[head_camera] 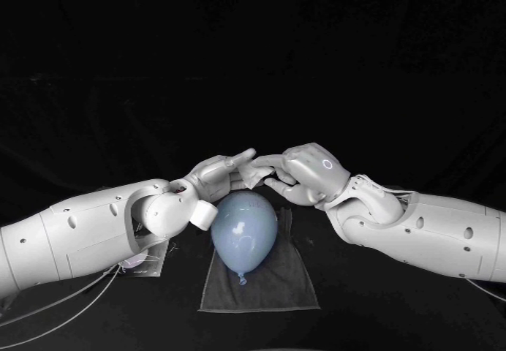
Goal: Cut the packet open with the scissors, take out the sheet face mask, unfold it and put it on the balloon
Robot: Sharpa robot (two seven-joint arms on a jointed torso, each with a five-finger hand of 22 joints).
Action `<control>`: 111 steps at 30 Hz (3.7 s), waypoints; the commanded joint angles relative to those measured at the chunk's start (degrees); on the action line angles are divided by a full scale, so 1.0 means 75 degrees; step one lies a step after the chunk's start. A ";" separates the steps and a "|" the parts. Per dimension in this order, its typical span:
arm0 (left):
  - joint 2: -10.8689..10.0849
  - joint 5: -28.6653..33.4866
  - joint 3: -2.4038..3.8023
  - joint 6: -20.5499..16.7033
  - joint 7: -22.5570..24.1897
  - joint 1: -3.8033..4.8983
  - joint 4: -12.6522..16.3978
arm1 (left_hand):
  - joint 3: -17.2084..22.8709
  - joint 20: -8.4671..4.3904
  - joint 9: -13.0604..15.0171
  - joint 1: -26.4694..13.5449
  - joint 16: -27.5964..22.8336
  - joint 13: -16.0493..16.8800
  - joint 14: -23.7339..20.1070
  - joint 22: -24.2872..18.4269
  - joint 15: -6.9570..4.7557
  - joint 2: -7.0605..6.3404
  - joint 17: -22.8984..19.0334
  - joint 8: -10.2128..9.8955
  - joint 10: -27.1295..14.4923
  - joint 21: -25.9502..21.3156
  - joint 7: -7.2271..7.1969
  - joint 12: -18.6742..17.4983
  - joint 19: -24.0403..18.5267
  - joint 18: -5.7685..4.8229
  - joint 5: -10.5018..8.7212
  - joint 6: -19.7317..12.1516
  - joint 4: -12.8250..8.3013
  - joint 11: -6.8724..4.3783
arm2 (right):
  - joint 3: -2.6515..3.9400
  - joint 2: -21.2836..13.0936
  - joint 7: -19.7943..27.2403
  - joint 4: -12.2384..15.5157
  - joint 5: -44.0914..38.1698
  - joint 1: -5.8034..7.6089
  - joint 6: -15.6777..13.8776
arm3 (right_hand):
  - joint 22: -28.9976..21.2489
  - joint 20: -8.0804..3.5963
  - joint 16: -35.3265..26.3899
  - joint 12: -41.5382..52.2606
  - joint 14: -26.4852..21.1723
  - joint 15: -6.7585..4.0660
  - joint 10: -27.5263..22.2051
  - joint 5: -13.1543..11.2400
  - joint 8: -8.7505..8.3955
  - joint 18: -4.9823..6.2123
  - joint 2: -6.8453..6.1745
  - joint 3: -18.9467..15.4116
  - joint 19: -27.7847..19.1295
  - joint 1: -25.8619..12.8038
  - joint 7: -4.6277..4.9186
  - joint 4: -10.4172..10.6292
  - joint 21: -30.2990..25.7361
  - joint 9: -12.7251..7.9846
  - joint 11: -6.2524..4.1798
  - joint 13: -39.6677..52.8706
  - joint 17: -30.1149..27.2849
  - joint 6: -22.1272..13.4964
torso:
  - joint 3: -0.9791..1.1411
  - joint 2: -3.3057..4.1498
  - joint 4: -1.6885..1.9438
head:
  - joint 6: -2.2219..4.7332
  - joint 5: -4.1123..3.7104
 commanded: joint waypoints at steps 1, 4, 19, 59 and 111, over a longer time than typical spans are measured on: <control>0.0018 0.0001 0.0010 0.0262 0.0029 0.0010 0.0032 | -0.0014 0.0012 0.0022 -0.0045 0.0038 0.0009 0.0069 0.0010 0.0004 0.0006 0.0016 0.0059 0.0084 0.0012 0.0436 -0.0003 0.0057 -0.0071 -0.0015 0.0110 0.0056 0.0005 | 0.0006 0.0038 -0.0156 -0.0056 -0.0397 0.0000 -0.0190 | 0.0299 -0.0043 0.0090 0.0160 0.0106 0.0001 0.0139 -0.0030 0.0144 0.0125 0.0083 0.0095 -0.0142 0.0147 0.0005 -0.0136 0.0301 0.0046 -0.0006 0.0097 0.0123 0.0263 | -0.0003 -0.0004 0.0001 | 0.0008 -0.0009; 0.0014 0.0001 0.0010 0.0273 0.0018 0.0010 0.0045 | -0.0019 0.0012 0.0041 -0.0043 0.0046 0.0012 0.0108 0.0011 -0.0007 0.0018 0.0026 0.0103 0.0143 0.0014 0.0415 0.0001 0.0070 -0.0070 -0.0015 0.0174 0.0072 -0.0010 | 0.0006 0.0052 -0.0132 -0.0082 -0.0435 0.0000 -0.0229 | 0.0644 -0.0061 0.0180 0.0368 0.0199 0.0000 0.0284 -0.0031 0.0294 0.0117 0.0161 0.0259 -0.0326 0.0204 0.0036 -0.0288 0.0622 0.0071 0.0014 0.0222 0.0246 0.0529 | -0.0002 -0.0003 -0.0002 | 0.0016 -0.0003; 0.0012 0.0012 0.0010 0.0337 0.0009 0.0010 0.0070 | -0.0031 0.0007 0.0079 -0.0043 0.0067 0.0020 0.0208 0.0029 -0.0030 0.0043 0.0049 0.0194 0.0277 0.0040 0.0379 0.0009 0.0224 -0.0059 -0.0015 0.0290 0.0120 -0.0040 | 0.0006 0.0069 0.0069 -0.0094 -0.0390 -0.0001 -0.0484 | 0.1055 -0.0084 0.0401 0.0894 0.0569 -0.0056 0.0690 -0.0028 0.0760 0.0159 0.0349 0.0606 -0.0395 0.0041 -0.0023 -0.0426 0.0987 0.0191 -0.0035 0.0590 0.0711 0.1180 | 0.0000 -0.0004 -0.0006 | 0.0038 -0.0004; 0.0014 -0.1030 0.0009 0.0120 0.0100 0.0011 -0.0212 | -0.1103 0.0005 -0.0392 -0.0751 0.0056 -0.0012 0.0236 0.0026 0.0093 -0.0704 0.0079 -0.0829 -0.0054 0.0027 -0.0226 -0.0033 0.0322 -0.0064 -0.0023 -0.2158 0.0391 0.0219 | 0.0117 -0.0278 0.0808 0.0474 0.2077 0.0178 -0.0473 | -0.0138 -0.0191 0.0694 0.2037 0.1610 -0.0232 0.1962 -0.0029 0.1836 0.0165 0.0908 0.0268 0.1035 -0.1138 -0.0404 0.1965 -0.0503 0.0942 -0.0274 0.1757 0.2155 0.1275 | -0.0005 -0.0018 -0.0009 | 0.0144 -0.0055; 0.0942 -0.0657 0.0109 0.1036 0.1535 0.0045 -0.1611 | -0.4011 -0.0004 -0.0023 -0.1340 0.0408 0.0161 0.1986 0.0056 -0.0384 0.1031 0.0418 -0.0100 0.2926 0.0060 0.0092 0.0214 0.0947 -0.0042 -0.0022 -0.1231 0.0400 -0.0450 | 0.0246 -0.1385 -0.1461 0.1884 0.7401 0.1380 0.5190 | -0.0213 -0.0199 0.0689 0.1921 0.1560 -0.0214 0.1828 -0.0028 0.1920 0.0149 0.0948 0.0187 0.1101 -0.0940 -0.0372 0.1994 -0.0643 0.0996 -0.0243 0.1625 0.2081 0.1171 | -0.0077 -0.0138 -0.0086 | 0.0673 0.0076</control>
